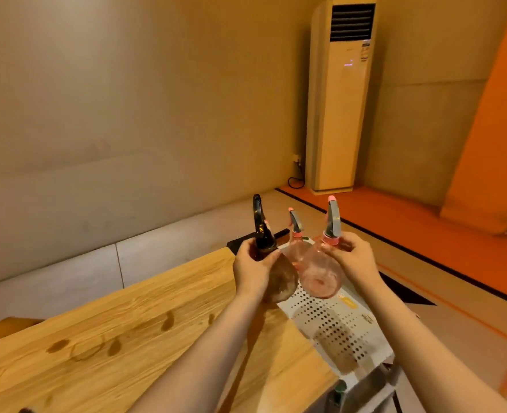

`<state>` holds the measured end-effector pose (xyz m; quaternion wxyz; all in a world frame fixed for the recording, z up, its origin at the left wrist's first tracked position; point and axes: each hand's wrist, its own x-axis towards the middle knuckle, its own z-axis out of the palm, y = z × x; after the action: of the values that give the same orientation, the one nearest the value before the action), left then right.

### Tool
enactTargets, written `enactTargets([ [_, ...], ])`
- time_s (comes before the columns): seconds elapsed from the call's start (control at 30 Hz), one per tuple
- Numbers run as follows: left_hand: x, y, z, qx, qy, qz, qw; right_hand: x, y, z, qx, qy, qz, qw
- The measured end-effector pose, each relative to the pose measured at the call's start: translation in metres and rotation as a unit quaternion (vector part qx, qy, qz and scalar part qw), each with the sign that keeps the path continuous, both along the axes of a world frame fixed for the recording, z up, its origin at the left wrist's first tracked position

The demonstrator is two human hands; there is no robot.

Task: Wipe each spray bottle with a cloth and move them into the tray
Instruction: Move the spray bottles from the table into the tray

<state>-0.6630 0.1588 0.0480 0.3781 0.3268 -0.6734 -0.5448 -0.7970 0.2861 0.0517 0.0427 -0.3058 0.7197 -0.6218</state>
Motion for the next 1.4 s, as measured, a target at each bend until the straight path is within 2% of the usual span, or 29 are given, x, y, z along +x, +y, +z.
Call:
enactTargets([
  [0.2,-0.07,-0.004,-0.021,-0.037,-0.068,-0.046,0.996,-0.067,-0.012,-0.046,0.092,0.013,-0.006,0.996],
  [0.3,-0.093,-0.007,-0.035,-0.025,-0.117,-0.024,0.992,-0.09,-0.026,-0.068,0.129,0.021,-0.006,0.991],
  [0.5,-0.117,-0.024,-0.07,0.059,-0.17,-0.015,0.984,-0.117,-0.052,-0.09,0.115,-0.008,0.055,0.992],
  [0.77,-0.121,-0.034,-0.09,0.063,-0.222,0.011,0.973,-0.128,-0.068,-0.121,0.086,-0.046,0.097,0.991],
  [1.07,-0.127,-0.028,-0.091,0.015,-0.251,0.01,0.968,-0.131,-0.073,-0.141,0.023,-0.069,0.085,0.994],
  [1.4,-0.126,-0.02,-0.095,-0.066,-0.317,-0.022,0.946,-0.136,-0.069,-0.142,0.049,-0.036,0.089,0.994],
])
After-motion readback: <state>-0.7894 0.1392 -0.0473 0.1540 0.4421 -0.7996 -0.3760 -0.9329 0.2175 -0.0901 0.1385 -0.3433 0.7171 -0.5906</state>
